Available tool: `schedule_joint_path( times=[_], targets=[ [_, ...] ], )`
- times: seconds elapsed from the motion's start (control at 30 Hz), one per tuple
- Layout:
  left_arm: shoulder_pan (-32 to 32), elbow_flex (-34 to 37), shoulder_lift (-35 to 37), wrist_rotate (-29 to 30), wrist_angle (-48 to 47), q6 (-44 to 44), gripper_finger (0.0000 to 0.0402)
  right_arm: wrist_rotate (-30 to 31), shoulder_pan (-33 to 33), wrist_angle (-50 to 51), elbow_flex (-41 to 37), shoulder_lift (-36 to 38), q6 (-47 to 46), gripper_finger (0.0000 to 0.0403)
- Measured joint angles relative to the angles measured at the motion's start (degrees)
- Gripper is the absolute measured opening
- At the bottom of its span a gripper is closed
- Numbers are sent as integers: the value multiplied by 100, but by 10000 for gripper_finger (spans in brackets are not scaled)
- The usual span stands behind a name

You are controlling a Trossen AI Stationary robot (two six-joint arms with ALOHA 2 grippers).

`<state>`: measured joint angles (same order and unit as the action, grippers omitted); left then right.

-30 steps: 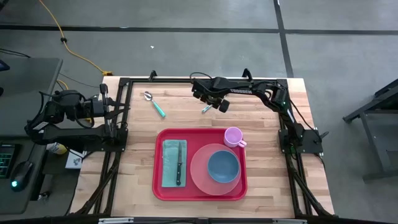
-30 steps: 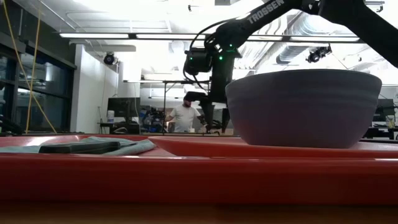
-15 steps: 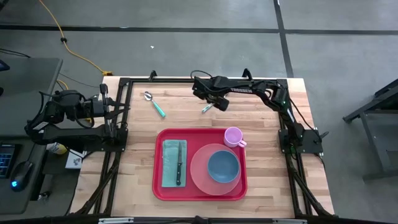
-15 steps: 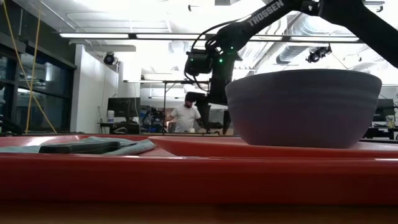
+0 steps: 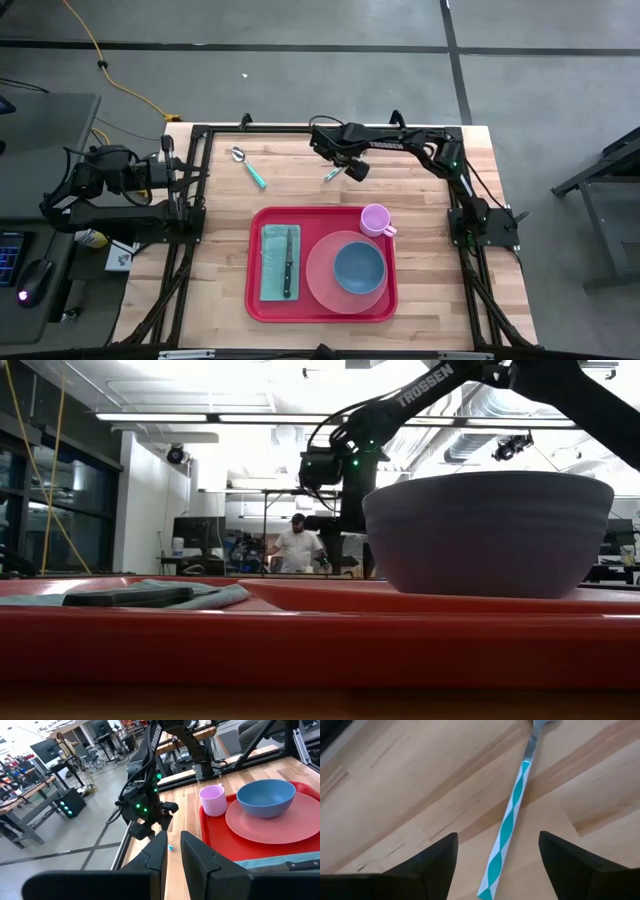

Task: Set up tray
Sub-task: Put the blue fork on the blue napkin to the left of the black knife

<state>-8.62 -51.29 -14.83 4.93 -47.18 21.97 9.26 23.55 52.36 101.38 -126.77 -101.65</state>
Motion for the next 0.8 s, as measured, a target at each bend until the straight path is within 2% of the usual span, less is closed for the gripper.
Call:
schedule_joint_path(
  times=[0.27, 0.6, 0.8],
  targets=[
    [1, 2, 0, -2, -142, -82, 85, 63, 64, 310, 0, -12, -98, 257],
    [2, 2, 0, 4, -144, -80, 85, -171, 275, -210, 0, -192, -126, 257],
    [2, 2, 0, 7, -144, -107, 85, -223, 267, 28, 0, -235, -144, 257]
  ],
)
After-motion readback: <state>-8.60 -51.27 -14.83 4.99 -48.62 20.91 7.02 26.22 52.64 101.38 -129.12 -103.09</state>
